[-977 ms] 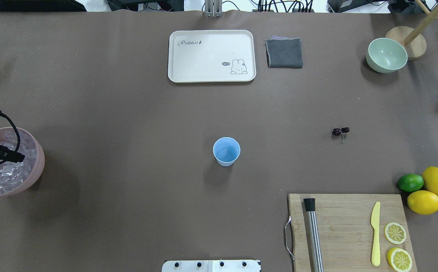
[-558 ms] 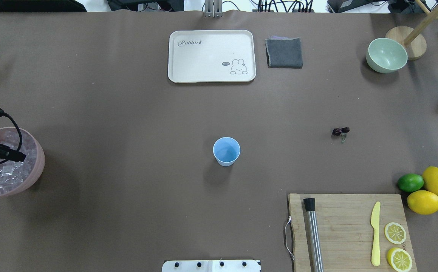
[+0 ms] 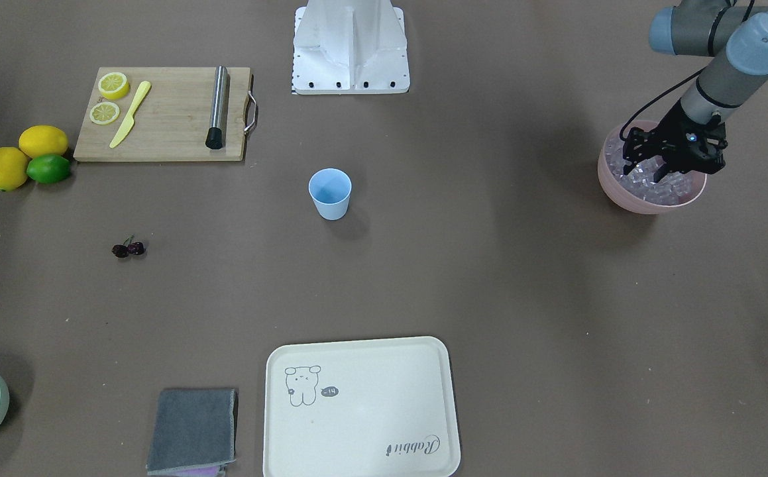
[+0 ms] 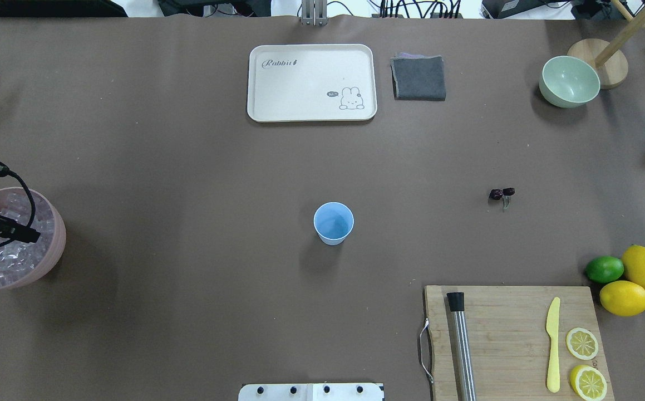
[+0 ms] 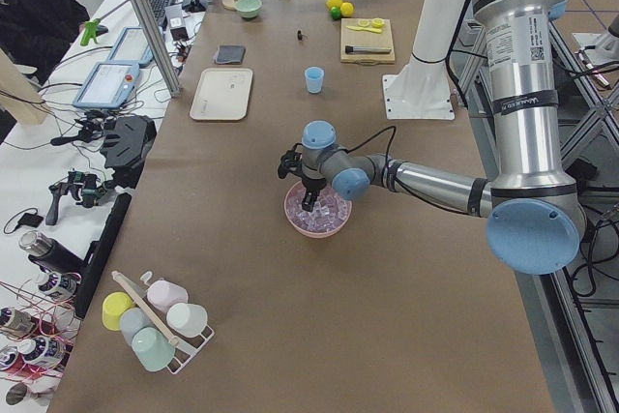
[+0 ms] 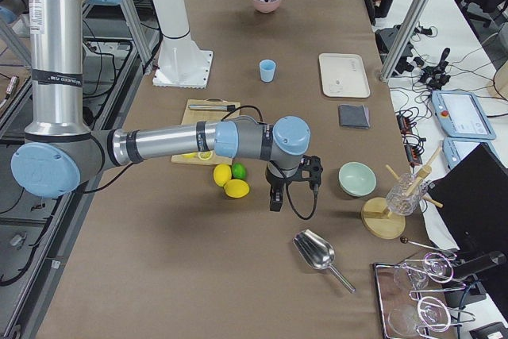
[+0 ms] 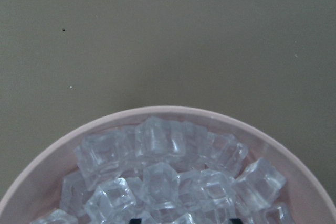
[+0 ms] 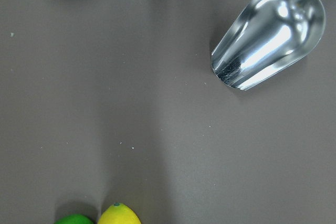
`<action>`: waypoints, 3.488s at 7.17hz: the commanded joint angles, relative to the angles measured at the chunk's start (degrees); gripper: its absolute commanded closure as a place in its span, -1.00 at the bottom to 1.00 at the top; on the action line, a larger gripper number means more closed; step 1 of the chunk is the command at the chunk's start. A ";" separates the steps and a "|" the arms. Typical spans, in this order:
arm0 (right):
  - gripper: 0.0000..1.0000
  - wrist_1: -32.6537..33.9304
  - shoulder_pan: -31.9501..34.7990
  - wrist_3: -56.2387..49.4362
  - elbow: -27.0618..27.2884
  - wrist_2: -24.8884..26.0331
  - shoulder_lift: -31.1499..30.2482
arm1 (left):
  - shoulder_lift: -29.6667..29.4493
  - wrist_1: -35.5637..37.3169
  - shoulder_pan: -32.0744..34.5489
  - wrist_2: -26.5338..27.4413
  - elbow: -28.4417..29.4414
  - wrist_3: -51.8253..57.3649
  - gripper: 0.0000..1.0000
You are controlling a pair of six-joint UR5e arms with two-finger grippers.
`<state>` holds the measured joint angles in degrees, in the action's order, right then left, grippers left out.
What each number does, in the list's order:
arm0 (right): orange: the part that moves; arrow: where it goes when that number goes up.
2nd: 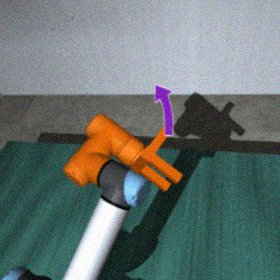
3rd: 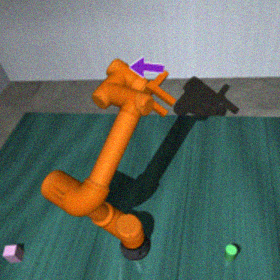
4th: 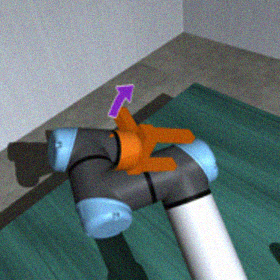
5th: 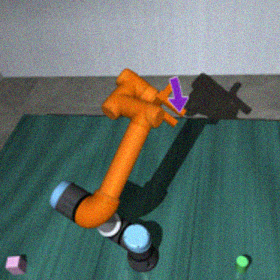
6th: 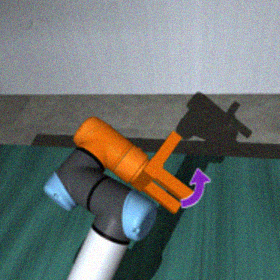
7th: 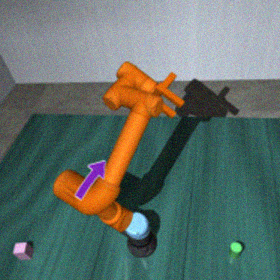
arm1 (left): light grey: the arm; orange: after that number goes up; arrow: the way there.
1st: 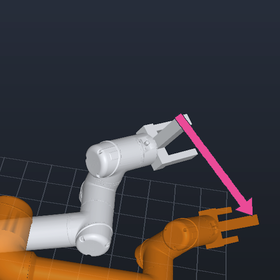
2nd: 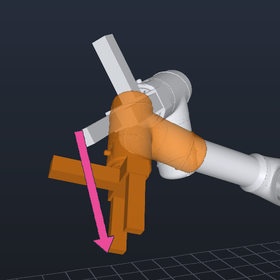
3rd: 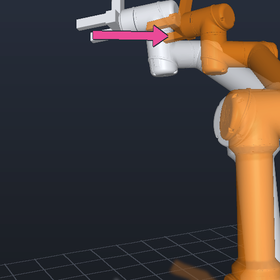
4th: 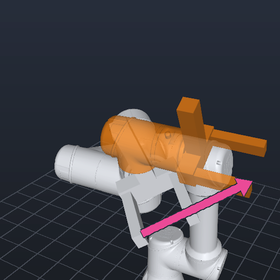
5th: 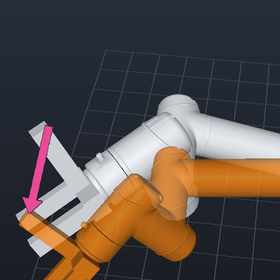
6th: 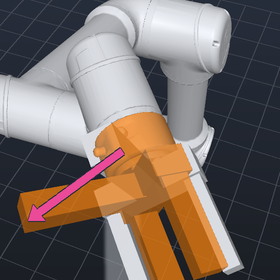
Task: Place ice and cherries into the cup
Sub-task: 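Lower the left gripper into the ice and grasp an ice cube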
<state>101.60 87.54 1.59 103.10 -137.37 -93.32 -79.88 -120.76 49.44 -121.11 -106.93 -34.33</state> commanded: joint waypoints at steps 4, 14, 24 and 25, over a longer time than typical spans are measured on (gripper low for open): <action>-1.00 0.00 0.00 0.08 0.44 0.00 -0.37 | 0.33 -0.09 -0.93 0.00 -0.12 0.05 0.62; -1.00 -0.09 0.00 0.08 0.79 0.00 -0.02 | 1.12 0.18 0.13 -0.62 -1.00 -0.12 -0.61; -1.00 -0.09 0.09 0.08 1.49 0.00 -0.81 | 1.39 0.00 -1.98 -0.70 -0.12 -0.12 -0.94; -1.00 -0.09 0.17 0.08 1.58 0.00 -0.81 | 1.56 0.00 -2.42 -0.70 -0.03 -0.12 -0.94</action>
<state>101.51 87.65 1.67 104.61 -137.37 -94.10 -78.46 -120.76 47.46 -121.82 -107.06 -34.45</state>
